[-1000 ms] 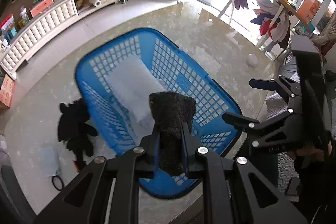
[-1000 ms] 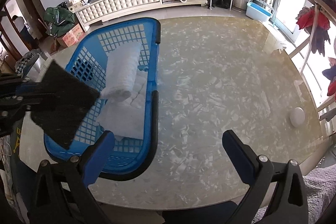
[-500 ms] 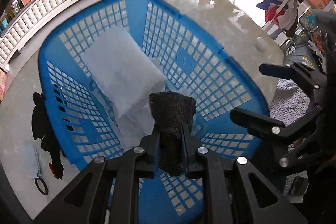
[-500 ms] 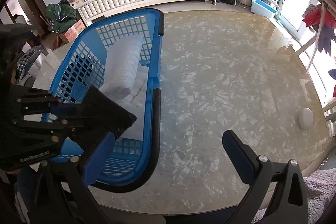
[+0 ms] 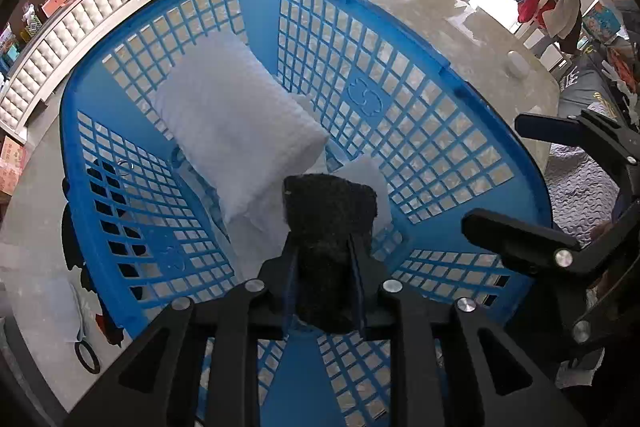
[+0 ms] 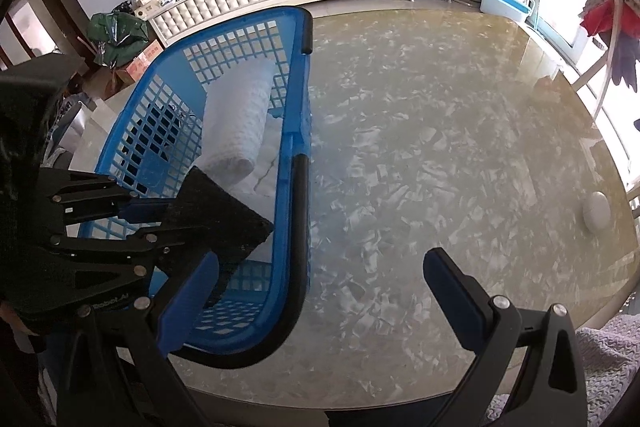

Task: Organize soft objects
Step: 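Lower black cloth into basket and open left tool, then withdraw both tools from basket toward the black plush toy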

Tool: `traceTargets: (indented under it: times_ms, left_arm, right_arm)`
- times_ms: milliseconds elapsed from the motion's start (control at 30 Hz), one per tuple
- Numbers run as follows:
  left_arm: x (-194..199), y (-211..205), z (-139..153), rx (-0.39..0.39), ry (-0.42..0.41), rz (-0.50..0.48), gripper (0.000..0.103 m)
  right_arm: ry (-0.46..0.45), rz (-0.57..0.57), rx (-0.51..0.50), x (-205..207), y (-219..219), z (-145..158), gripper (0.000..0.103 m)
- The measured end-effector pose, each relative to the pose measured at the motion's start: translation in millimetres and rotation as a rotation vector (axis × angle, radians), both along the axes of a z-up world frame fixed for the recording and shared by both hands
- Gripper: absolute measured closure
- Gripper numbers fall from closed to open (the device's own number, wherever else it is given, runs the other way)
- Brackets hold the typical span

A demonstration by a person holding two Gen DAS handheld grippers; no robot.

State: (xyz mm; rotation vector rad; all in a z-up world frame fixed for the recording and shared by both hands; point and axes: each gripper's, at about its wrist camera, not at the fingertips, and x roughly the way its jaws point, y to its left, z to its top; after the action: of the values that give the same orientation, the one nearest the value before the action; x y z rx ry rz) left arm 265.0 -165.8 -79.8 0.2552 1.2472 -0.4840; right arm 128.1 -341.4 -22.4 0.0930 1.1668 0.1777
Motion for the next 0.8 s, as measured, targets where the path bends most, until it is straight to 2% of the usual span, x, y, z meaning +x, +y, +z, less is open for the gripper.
traceTargets:
  times_ms: [133, 233, 267, 300, 400, 467, 800]
  left_arm:
    - [-1.0, -2.7, 1.4, 0.008, -0.009, 0.008, 0.072]
    - [-1.1, -4.8, 5.5, 0.016, -0.022, 0.002, 0.058]
    - [-0.7, -5.3, 7.9, 0.019, -0.028, 0.003, 0.050]
    - [-0.8, -6.2, 10.5, 0.020, -0.036, 0.005, 0.038]
    - [-2.8, -4.0, 21.9, 0.041, -0.083, 0.010, 0.025]
    - [-3.1, -2.3, 25.8, 0.044, -0.089, 0.014, 0.021]
    - [-22.1, 15.4, 52.5, 0.044, -0.149, 0.024, 0.021]
  right_arm:
    - [-0.004, -0.007, 0.007, -4.0, -2.5, 3.1, 0.000]
    - [-0.006, -0.009, 0.013, -6.2, -1.7, 4.7, 0.000]
    - [-0.007, -0.009, 0.013, -7.0, -1.2, 5.1, 0.000]
    - [-0.007, -0.009, 0.014, -7.2, -0.4, 5.3, 0.000]
    - [-0.008, -0.006, 0.018, -8.9, 1.0, 6.1, 0.000]
    - [-0.010, -0.007, 0.019, -9.3, 2.5, 6.5, 0.000]
    - [-0.037, -0.003, 0.019, -16.6, 13.3, 17.6, 0.000]
